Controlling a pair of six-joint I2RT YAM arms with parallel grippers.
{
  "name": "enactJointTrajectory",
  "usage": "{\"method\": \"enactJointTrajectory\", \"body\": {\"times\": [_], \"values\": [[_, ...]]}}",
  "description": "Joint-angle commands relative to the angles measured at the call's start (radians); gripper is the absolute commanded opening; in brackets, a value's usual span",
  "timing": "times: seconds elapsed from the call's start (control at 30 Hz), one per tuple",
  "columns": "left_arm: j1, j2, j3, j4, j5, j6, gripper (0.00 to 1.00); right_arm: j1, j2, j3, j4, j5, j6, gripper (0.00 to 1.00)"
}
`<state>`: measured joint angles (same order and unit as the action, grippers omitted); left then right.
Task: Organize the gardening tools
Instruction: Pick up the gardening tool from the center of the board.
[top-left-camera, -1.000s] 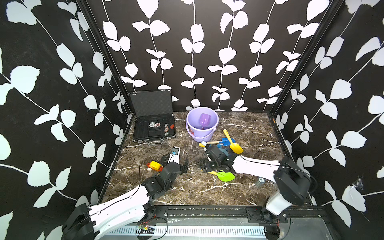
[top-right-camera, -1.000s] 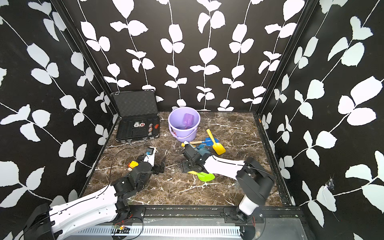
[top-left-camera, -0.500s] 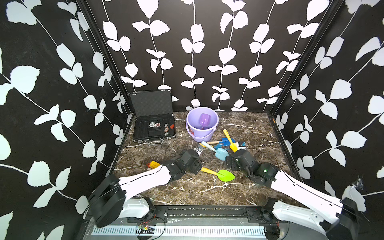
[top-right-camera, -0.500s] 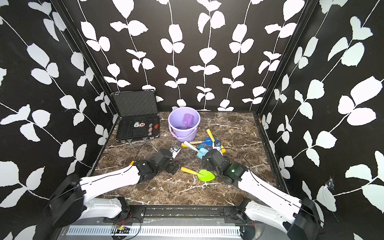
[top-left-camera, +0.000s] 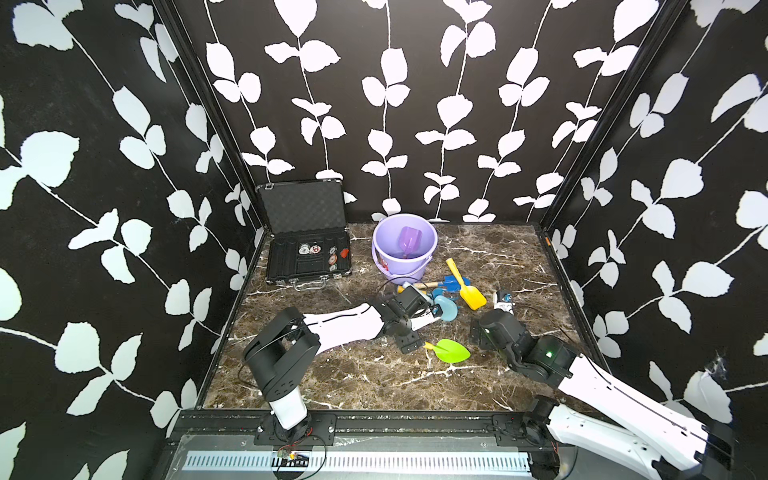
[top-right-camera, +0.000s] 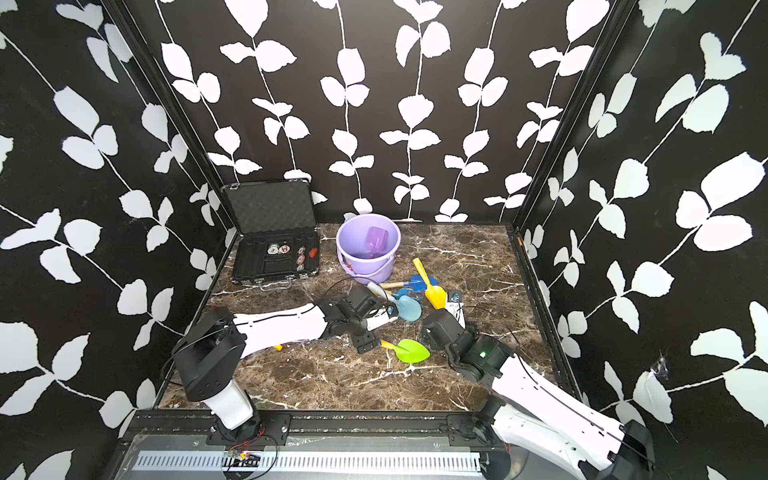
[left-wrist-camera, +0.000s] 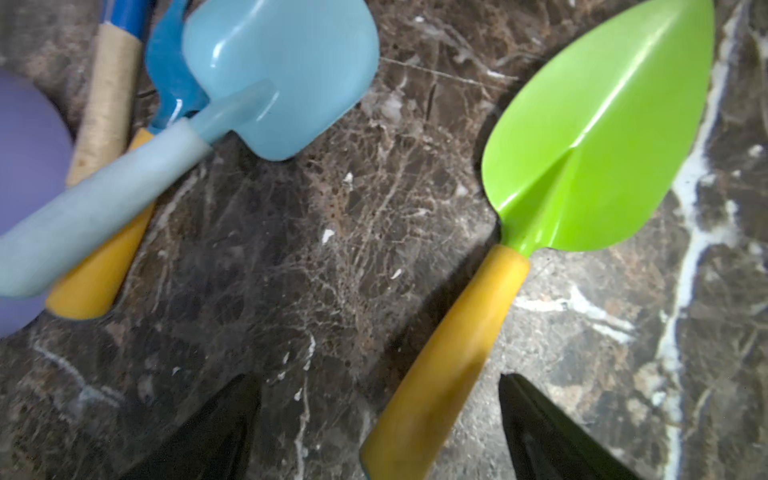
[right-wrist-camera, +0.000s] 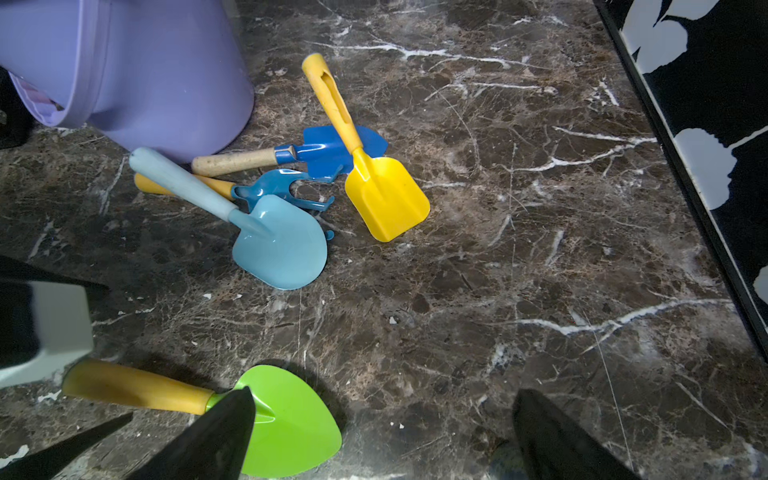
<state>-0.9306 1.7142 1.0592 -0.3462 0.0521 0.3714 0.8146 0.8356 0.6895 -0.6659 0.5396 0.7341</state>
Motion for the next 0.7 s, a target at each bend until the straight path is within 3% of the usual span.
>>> {"method": "enactJointTrajectory", "body": {"times": [0.0,0.3,0.53,0.67], "values": [[-0.001,0.039,0.033,-0.081,0.064,0.066,0.91,-0.006,-0.032,-0.023,-0.004,0.031,0.016,0.99],[-0.001,0.097,0.033,-0.126,0.08,0.085,0.77,-0.008,-0.026,-0.041,0.026,0.024,0.024,0.99],[-0.001,0.102,0.0,-0.083,0.091,0.068,0.49,-0.007,0.026,-0.029,0.068,-0.001,0.015,0.99],[-0.001,0.1,-0.028,-0.04,0.075,0.056,0.23,-0.008,0.049,-0.025,0.096,-0.022,0.01,0.98]]}}
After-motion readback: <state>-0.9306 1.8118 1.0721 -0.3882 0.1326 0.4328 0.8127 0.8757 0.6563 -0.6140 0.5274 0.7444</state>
